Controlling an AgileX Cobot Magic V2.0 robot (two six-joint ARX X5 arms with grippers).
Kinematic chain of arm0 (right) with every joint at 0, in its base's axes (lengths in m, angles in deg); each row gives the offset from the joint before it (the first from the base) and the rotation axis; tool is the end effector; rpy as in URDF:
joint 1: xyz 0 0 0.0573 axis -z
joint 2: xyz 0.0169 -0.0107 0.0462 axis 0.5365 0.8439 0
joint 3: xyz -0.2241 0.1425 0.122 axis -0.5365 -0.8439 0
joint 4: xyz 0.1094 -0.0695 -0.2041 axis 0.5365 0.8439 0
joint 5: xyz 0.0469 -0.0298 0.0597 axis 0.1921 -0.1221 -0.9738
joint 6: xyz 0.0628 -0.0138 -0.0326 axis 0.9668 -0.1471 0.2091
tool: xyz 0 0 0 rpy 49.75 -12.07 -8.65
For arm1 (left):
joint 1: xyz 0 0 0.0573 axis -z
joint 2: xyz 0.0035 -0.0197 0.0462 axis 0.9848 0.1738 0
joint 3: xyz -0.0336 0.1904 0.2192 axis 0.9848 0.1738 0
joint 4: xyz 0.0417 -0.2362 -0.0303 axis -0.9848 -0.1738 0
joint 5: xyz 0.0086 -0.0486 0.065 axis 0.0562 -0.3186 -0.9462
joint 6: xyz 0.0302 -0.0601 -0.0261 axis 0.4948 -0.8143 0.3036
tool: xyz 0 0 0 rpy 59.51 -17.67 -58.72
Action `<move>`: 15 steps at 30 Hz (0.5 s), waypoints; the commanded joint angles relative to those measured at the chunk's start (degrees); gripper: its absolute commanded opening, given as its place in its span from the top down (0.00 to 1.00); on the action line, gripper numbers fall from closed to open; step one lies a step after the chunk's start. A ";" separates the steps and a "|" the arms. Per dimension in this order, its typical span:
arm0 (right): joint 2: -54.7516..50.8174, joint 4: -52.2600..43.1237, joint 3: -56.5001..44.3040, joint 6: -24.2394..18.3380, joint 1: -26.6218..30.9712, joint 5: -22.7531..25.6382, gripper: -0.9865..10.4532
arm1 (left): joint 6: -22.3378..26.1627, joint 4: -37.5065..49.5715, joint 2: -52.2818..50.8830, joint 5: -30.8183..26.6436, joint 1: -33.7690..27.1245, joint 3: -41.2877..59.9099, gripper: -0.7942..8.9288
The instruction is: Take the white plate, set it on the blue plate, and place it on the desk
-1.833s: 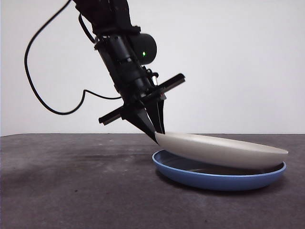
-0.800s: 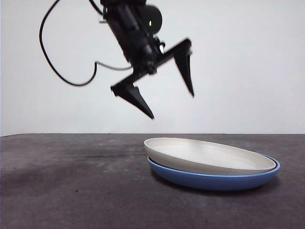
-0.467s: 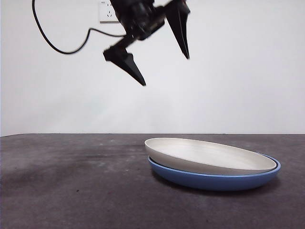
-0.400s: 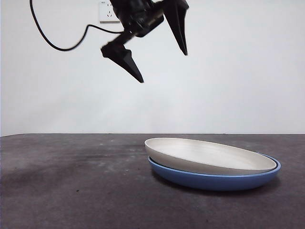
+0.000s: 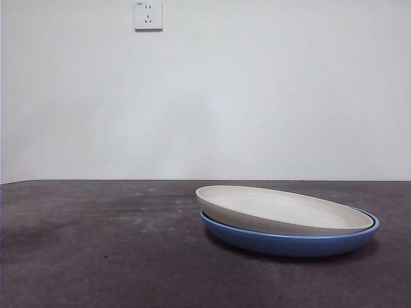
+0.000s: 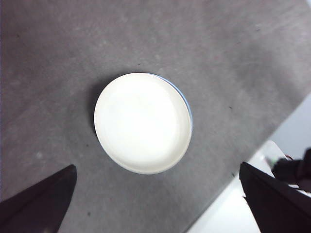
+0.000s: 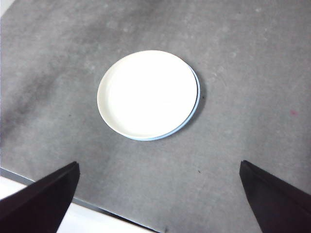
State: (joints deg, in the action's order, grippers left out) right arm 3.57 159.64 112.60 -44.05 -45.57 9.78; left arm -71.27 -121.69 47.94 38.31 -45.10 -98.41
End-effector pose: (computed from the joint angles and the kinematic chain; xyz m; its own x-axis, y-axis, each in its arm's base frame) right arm 0.0069 0.0151 0.3566 0.6990 0.4020 -0.5915 -0.2807 0.9149 0.2900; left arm 0.2387 -0.1876 0.4639 0.2988 -0.5869 -0.7525 0.6398 0.7082 -0.2983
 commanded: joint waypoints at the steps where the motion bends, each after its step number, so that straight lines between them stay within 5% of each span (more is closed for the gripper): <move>1: 0.92 -1.33 0.90 0.83 -0.24 -0.20 0.40 | 1.77 -2.29 -4.07 -0.52 1.11 2.99 0.30; 11: 4.85 -3.65 0.90 0.57 -0.24 -0.52 0.40 | 4.39 -2.25 -25.14 -1.07 1.55 19.10 0.30; 15: 7.30 -4.61 0.90 0.57 -0.24 -1.51 0.40 | 4.90 -2.25 -33.05 -6.51 1.55 25.99 0.30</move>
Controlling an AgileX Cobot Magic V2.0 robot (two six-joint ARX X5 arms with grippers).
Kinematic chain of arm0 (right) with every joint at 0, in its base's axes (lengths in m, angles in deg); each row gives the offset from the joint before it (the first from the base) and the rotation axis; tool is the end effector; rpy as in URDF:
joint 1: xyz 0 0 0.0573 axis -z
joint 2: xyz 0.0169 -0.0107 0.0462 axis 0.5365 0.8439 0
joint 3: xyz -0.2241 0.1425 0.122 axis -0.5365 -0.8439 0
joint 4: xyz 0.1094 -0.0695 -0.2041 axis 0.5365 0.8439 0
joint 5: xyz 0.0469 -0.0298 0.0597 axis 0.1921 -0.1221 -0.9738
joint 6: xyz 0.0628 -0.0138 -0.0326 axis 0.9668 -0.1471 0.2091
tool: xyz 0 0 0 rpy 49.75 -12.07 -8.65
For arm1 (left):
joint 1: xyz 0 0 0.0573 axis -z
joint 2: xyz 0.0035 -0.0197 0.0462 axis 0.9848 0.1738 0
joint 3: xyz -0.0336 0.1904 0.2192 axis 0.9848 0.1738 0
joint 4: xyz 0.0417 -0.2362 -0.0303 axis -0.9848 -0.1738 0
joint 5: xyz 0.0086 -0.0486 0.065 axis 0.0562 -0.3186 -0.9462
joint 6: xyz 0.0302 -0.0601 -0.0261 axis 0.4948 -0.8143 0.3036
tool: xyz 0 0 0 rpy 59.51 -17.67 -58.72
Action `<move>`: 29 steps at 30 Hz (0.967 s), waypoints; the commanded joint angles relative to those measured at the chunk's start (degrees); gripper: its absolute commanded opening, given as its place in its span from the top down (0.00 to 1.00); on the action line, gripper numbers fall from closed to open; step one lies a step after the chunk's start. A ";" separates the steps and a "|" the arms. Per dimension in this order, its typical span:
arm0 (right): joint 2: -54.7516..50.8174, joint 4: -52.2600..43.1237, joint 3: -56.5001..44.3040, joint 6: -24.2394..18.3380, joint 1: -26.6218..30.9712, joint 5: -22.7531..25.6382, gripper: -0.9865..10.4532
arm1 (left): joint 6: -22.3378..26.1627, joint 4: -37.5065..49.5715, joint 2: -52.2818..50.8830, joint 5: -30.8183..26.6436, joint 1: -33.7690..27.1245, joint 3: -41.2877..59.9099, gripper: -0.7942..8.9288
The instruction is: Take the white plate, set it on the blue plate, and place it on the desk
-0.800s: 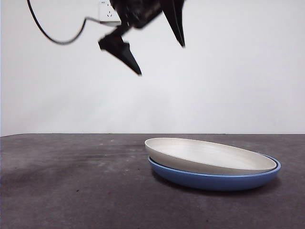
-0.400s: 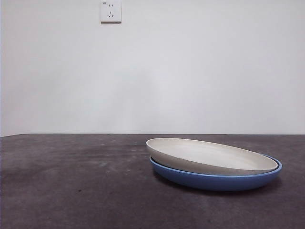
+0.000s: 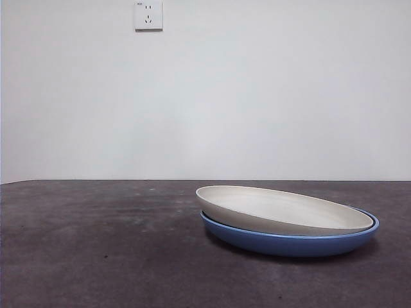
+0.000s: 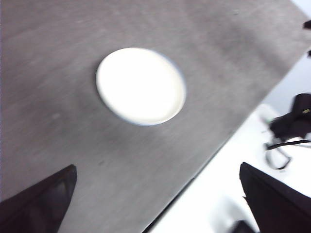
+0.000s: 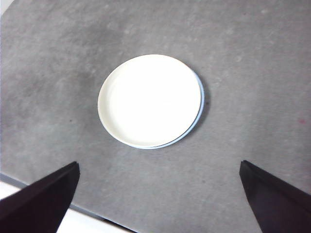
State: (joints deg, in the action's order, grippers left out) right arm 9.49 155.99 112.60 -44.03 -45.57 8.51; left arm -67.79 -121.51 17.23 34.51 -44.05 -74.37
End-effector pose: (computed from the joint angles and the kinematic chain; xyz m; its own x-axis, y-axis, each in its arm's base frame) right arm 0.0369 0.0233 0.3623 0.6667 0.4165 -0.6181 -0.2839 0.9087 0.3061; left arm 0.1063 -0.0941 0.4682 0.4052 -0.5986 -0.6911 0.6931 0.6940 -0.1948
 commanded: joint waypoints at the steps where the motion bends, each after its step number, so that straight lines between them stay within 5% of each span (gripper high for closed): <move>1: 1.81 -1.05 0.90 0.57 -0.24 -0.24 0.40 | 1.70 -2.40 -4.00 -3.54 0.50 3.28 0.30; 12: 8.07 -1.90 0.57 0.55 -0.24 -0.22 0.40 | 2.40 -2.03 -18.49 -5.62 0.46 9.35 0.30; 29: 28.37 -7.91 -0.98 -0.07 -0.26 -0.46 0.40 | 2.47 -2.03 -20.17 -5.73 0.46 9.35 0.30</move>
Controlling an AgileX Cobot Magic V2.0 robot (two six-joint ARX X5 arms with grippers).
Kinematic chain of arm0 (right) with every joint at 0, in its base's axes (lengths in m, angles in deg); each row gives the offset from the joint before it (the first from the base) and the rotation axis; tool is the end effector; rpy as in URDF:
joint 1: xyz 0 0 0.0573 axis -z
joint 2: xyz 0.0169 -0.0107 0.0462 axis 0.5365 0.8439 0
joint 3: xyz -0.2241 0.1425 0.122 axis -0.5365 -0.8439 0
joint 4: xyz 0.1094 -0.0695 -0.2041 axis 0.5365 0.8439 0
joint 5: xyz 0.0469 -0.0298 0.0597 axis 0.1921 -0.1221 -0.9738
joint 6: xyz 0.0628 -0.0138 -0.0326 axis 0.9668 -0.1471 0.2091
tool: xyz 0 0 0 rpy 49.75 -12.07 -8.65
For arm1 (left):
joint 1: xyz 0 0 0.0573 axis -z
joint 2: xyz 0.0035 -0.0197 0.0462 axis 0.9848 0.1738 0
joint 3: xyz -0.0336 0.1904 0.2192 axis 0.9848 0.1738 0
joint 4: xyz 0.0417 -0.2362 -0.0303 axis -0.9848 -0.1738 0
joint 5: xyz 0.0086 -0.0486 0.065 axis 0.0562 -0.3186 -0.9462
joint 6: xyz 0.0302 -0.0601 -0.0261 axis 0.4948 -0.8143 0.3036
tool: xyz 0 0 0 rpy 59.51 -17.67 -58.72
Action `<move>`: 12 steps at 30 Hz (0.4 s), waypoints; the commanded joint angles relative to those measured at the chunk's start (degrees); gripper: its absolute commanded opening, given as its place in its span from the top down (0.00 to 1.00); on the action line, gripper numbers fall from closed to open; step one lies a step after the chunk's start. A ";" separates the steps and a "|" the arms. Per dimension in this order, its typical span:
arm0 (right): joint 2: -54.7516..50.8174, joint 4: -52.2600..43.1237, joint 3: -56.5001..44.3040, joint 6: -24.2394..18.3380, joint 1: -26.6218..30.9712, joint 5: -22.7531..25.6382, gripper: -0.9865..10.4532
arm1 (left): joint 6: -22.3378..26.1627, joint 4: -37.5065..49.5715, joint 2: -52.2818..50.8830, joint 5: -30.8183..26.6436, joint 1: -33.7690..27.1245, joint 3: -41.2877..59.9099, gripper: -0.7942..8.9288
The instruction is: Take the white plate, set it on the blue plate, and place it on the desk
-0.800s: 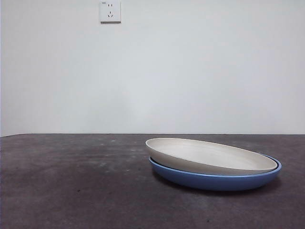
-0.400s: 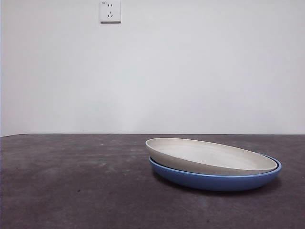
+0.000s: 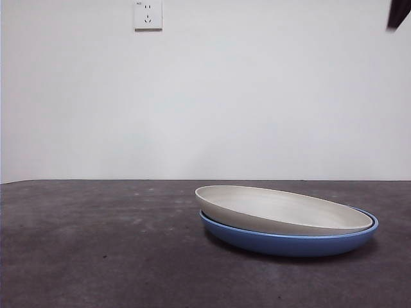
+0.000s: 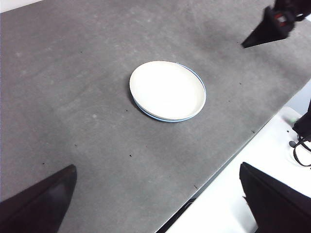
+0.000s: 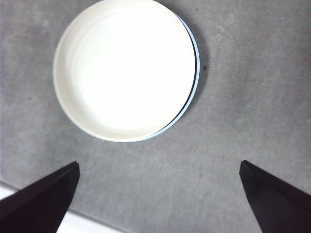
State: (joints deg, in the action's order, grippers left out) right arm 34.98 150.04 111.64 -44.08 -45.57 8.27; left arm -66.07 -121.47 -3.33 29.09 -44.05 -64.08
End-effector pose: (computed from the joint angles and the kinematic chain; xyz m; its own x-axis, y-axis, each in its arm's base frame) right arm 0.1538 0.0508 0.3291 0.4085 0.3605 -0.8385 -0.1776 0.9325 0.3143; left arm 0.0232 -0.0275 0.4500 0.5633 -0.5988 -0.5693 0.6834 0.7249 -0.0863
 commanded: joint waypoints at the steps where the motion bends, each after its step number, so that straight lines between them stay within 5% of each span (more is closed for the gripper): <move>1: 4.22 -2.99 -0.31 -0.02 -0.26 -0.28 0.40 | 0.74 -2.08 0.39 -0.31 0.46 -0.94 0.30; 12: 19.89 -13.42 -3.43 -1.33 0.22 -0.04 0.40 | 0.72 -2.08 0.39 -0.28 0.46 -0.92 0.30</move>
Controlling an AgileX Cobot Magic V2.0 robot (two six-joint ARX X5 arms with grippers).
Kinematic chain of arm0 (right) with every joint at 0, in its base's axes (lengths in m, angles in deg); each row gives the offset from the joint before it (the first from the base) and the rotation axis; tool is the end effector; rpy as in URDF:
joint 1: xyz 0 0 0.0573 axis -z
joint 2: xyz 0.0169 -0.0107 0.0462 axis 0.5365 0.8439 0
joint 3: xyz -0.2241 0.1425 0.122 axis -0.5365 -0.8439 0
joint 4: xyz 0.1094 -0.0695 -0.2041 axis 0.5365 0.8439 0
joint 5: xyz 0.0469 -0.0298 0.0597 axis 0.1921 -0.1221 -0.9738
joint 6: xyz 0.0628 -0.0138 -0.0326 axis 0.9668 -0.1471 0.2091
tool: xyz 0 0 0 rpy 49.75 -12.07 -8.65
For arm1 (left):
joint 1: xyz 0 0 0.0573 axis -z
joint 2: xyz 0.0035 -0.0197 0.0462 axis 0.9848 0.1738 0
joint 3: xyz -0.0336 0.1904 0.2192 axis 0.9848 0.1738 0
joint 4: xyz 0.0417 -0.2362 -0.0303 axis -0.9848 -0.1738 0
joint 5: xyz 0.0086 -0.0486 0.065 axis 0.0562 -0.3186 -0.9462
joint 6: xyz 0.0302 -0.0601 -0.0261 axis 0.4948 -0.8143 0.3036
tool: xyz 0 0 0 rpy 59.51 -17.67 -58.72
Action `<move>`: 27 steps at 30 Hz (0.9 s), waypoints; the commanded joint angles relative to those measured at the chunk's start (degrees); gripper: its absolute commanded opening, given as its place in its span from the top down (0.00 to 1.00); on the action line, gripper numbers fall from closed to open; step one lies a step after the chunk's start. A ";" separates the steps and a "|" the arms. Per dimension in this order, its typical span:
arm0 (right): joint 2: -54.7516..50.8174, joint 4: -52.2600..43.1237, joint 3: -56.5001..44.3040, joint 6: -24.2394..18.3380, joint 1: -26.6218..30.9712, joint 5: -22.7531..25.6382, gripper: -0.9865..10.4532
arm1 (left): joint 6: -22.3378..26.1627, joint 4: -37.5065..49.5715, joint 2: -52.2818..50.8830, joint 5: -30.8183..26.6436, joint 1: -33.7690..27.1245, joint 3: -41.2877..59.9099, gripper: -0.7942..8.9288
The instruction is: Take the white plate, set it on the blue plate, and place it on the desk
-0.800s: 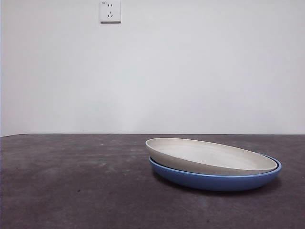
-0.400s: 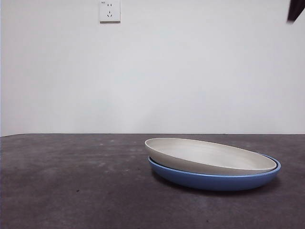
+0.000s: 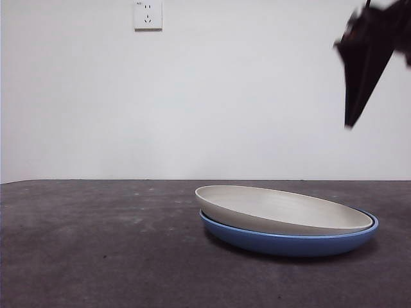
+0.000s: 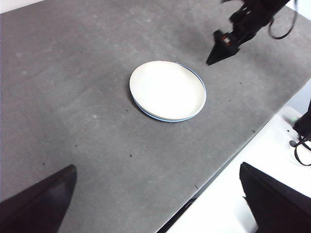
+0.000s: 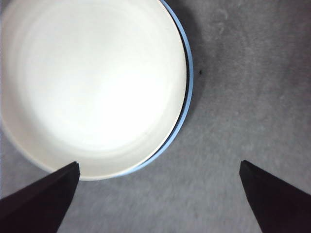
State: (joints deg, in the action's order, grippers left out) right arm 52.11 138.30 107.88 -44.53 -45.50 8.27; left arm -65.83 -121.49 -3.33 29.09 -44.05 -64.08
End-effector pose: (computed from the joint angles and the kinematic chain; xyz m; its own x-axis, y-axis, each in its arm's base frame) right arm 0.2283 0.0679 0.2664 0.2731 0.3285 -0.9042 -0.1357 0.9437 0.3018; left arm 0.0232 -0.0274 0.4500 0.5632 -0.5987 -0.5695 0.6853 0.7235 -0.0829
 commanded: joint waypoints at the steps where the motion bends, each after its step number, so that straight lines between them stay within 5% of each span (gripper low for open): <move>1: 3.85 -2.49 0.33 -0.87 0.24 -0.04 0.40 | 0.46 -2.05 0.39 -0.28 0.46 -0.92 0.30; 17: 15.67 -12.68 0.33 -0.90 1.68 -0.37 0.40 | 0.42 -2.05 0.39 -0.31 0.46 -0.94 0.30; 27: 20.76 -14.64 0.33 -2.21 3.56 -4.59 0.45 | 0.42 -2.05 0.39 -0.31 0.46 -0.94 0.30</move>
State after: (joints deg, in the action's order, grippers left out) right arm 71.43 123.99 107.81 -45.76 -41.96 3.86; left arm -65.83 -121.49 -3.33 29.09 -44.05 -64.08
